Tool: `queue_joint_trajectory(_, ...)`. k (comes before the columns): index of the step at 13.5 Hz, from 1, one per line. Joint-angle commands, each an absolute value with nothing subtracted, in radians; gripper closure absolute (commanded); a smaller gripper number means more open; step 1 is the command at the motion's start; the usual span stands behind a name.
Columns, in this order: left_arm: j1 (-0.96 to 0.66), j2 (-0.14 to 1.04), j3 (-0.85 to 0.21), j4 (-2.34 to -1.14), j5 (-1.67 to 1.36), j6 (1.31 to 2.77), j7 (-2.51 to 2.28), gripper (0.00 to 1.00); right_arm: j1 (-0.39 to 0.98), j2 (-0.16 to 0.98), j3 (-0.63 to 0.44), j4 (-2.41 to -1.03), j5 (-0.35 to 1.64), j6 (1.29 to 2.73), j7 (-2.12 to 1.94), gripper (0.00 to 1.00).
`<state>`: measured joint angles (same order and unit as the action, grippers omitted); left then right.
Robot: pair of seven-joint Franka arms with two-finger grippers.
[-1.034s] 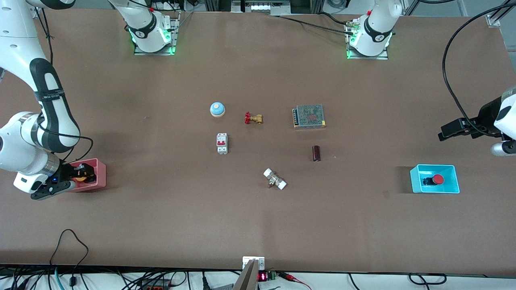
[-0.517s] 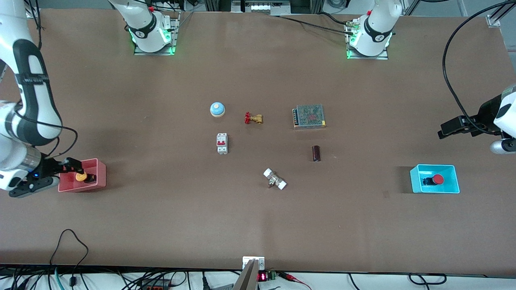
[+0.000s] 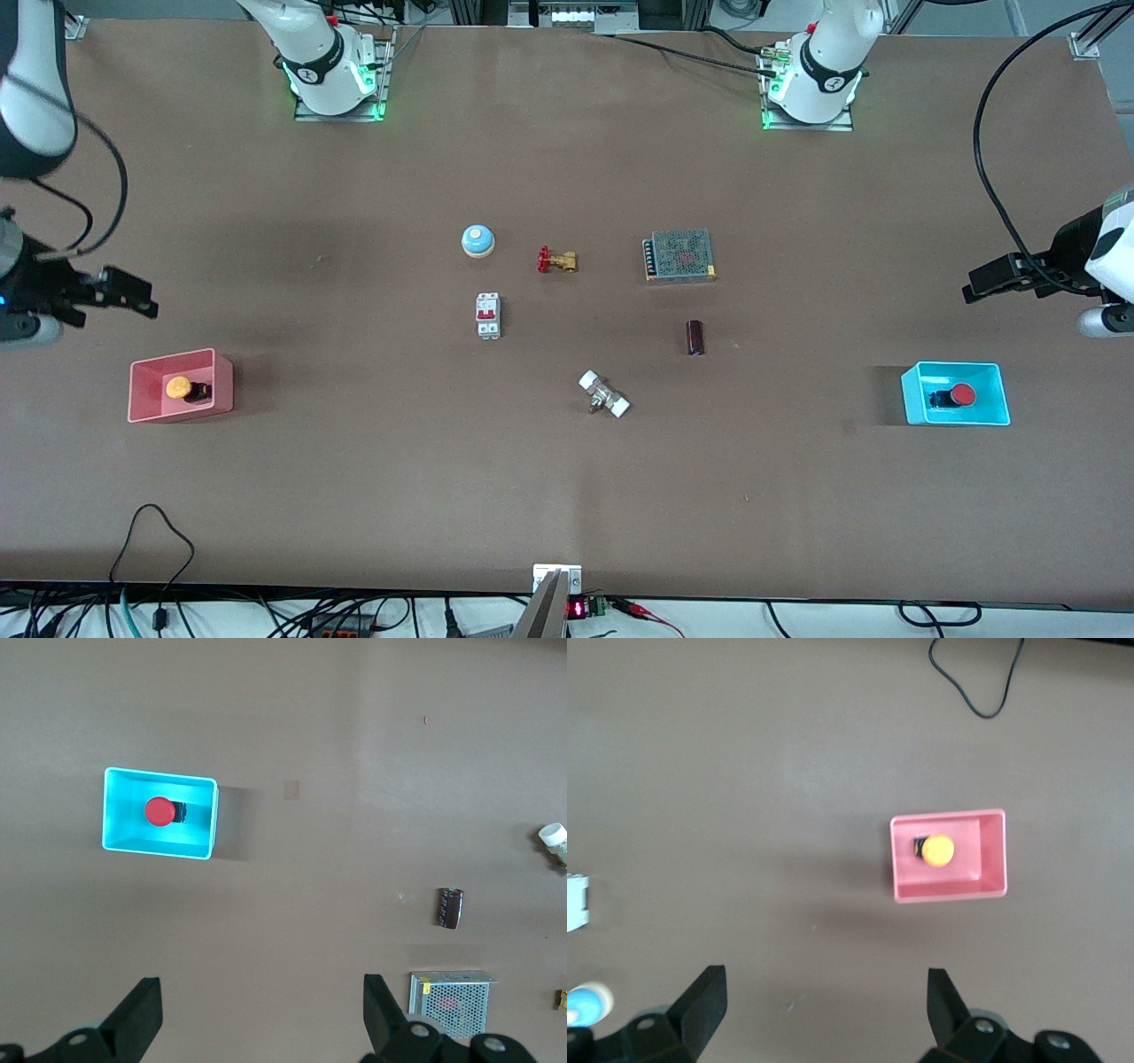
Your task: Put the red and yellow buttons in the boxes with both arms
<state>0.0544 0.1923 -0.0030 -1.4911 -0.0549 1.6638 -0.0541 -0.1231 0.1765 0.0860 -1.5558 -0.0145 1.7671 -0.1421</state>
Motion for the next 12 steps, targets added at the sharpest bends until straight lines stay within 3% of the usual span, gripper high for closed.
queue_joint_trajectory(1, 0.061, 0.178, -0.006, -1.493, -0.061, 1.647, -0.044, 0.0, -0.109, 0.131, 0.071, -1.578, -0.032, 1.697, -0.101, 0.0)
queue_joint_trajectory(12, 0.058, 0.169, -0.011, -1.493, -0.06, 1.631, -0.046, 0.0, -0.054, 0.087, 0.072, -1.574, -0.072, 1.638, -0.071, 0.0)
